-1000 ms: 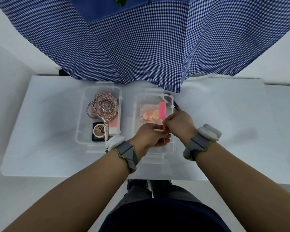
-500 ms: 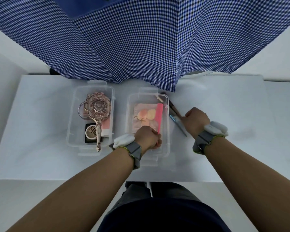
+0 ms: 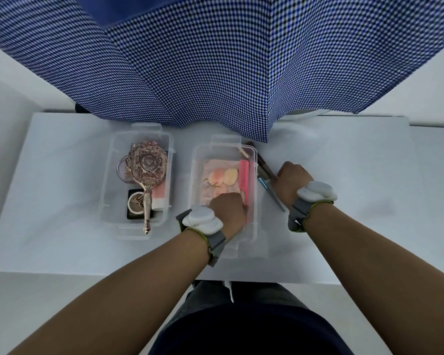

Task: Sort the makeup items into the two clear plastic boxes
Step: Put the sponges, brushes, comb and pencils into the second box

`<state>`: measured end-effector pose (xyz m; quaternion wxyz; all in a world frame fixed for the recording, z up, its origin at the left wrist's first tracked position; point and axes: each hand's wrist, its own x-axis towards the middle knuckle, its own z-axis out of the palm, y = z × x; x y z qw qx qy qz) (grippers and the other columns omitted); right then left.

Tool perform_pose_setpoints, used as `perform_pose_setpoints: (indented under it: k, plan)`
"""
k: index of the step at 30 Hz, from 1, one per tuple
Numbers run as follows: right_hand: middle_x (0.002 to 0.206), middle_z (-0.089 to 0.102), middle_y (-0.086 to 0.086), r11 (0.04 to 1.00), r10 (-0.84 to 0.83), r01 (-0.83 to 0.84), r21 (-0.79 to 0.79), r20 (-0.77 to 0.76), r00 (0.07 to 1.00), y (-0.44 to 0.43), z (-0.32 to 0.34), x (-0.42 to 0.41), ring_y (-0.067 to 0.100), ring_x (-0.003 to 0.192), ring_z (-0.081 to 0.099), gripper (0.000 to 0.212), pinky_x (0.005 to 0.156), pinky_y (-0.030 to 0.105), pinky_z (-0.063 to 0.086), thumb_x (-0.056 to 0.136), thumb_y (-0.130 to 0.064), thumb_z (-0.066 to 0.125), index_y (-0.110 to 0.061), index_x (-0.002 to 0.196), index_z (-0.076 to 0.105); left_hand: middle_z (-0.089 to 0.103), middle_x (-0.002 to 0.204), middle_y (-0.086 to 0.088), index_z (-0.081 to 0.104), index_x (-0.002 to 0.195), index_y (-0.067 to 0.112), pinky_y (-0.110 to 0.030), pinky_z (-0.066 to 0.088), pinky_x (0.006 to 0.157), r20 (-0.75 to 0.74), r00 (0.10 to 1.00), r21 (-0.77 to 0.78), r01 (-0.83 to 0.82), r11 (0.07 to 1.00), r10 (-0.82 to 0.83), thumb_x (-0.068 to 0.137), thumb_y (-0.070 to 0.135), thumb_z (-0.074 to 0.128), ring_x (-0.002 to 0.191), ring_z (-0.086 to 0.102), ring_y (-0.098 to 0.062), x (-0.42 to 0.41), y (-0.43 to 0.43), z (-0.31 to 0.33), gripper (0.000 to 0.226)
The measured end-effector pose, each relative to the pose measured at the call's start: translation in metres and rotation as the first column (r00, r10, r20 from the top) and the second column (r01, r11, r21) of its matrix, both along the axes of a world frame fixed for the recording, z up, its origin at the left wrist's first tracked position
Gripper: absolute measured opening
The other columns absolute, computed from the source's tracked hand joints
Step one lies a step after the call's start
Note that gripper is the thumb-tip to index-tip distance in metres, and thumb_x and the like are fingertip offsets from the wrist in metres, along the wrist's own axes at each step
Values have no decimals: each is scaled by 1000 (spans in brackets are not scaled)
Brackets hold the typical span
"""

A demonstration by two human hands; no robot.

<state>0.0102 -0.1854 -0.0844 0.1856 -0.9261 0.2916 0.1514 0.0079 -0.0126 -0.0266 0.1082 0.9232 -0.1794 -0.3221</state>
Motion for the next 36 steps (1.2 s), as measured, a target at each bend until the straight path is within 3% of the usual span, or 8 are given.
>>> perform_pose_setpoints:
  k: [5,8,13,17,25,29,33,36]
  plan:
    - [94,67,16,998,61,-61,3,-33,998,-2,5,2,30,79,65,26,45,20,21,87,-22,54,-15,65,42,70,100,-10,63,103,7,-31,46,75,211,978,-89,20,996,-1,100,23,38,91,66,-26,1,10,-4,30]
    - [95,70,18,997,70,-68,22,-87,994,-2,12,1,29,79,65,32,48,18,31,87,-14,53,-15,58,40,72,95,-8,64,102,9,-31,45,70,244,969,-119,-4,993,33,100,26,39,87,67,-25,2,13,-7,30]
    - [112,67,20,998,-36,43,38,-175,984,1,33,-7,32,104,65,21,79,31,49,95,-9,48,1,86,63,72,92,-6,64,101,14,-25,36,62,243,960,-161,-102,982,140,97,25,41,84,66,-24,1,17,-6,26]
    - [124,61,17,998,-47,55,31,-228,973,3,49,-17,28,116,60,26,95,31,47,100,-8,40,3,114,58,72,90,-6,64,100,14,-26,35,63,197,958,-201,-167,965,207,96,26,43,83,64,-24,2,19,2,24]
    - [108,66,23,952,-168,192,239,-117,979,20,77,-30,35,101,63,39,79,34,49,99,-25,46,9,108,62,74,99,-4,65,103,15,-32,51,79,121,953,-294,-232,927,277,97,30,44,94,65,-25,-1,16,22,27]
    - [109,66,29,816,-273,279,505,-89,958,35,96,-36,42,102,64,35,90,45,54,93,-15,51,12,112,61,75,101,-5,67,102,13,-35,53,88,-3,932,-365,-337,868,361,97,32,45,96,67,-27,-1,12,29,30]
    - [98,68,23,741,-221,244,626,-116,968,53,111,-38,33,92,67,28,94,43,55,91,-8,55,15,103,65,75,92,-6,70,89,12,-44,56,89,-297,839,-477,-543,691,455,97,34,48,86,71,-25,-1,7,31,32]
    - [93,67,22,719,-218,240,652,-117,969,66,114,-35,28,83,65,24,82,38,58,93,-8,53,11,97,67,74,85,-5,72,85,12,-43,59,87,-422,779,-505,-627,593,464,97,33,52,79,71,-21,-1,8,32,31]
